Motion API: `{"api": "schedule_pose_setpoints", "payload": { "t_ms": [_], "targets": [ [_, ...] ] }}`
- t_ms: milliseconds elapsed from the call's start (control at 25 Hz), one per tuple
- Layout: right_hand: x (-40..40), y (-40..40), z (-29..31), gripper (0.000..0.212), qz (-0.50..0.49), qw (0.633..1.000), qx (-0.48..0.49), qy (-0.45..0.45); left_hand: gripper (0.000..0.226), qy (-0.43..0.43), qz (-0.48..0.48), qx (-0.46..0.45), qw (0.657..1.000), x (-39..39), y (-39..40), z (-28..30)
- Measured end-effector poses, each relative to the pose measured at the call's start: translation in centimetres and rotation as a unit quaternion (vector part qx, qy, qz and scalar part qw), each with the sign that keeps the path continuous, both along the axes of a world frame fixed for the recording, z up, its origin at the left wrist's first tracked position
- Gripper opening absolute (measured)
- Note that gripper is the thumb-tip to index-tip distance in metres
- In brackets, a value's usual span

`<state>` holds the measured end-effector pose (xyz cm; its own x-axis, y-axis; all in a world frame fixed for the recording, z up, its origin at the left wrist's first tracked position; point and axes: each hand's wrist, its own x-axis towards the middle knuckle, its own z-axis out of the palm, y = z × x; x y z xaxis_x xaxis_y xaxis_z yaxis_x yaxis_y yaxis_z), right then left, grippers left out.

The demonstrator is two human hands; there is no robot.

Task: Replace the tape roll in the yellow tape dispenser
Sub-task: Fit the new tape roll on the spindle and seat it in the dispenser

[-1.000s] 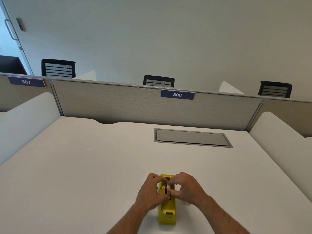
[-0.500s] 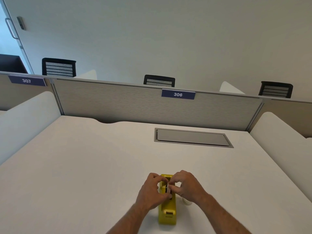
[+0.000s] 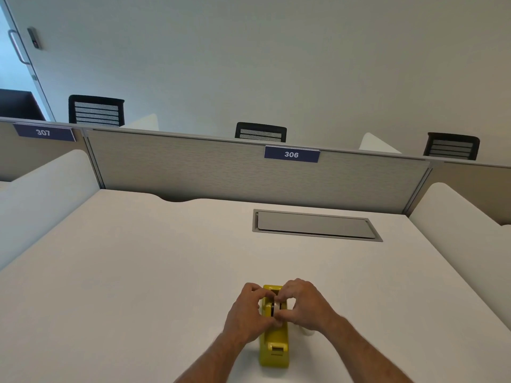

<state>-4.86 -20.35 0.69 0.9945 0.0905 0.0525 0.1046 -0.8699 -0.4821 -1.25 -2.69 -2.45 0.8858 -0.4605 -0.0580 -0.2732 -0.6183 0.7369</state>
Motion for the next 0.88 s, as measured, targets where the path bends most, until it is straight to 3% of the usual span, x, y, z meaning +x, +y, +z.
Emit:
{"api": "schedule_pose_setpoints", "payload": {
  "t_ms": [240,560,880],
  "targets": [
    [-0.13,0.01,0.17,0.016,-0.002,0.999,0.037,0.011,0.060,-0.003,0.004,0.010,1.000,-0.11,-0.20,0.27],
    [-0.48,0.19,0.05,0.023,-0.005,1.000,0.023,-0.008,0.056,-0.020,-0.004,0.009,1.000,-0.14,0.05,0.31],
    [-0.05,0.11,-0.27,0.012,-0.015,0.999,0.027,-0.022,0.059,-0.014,0.001,0.011,1.000,-0.21,-0.06,0.20]
  ]
}}
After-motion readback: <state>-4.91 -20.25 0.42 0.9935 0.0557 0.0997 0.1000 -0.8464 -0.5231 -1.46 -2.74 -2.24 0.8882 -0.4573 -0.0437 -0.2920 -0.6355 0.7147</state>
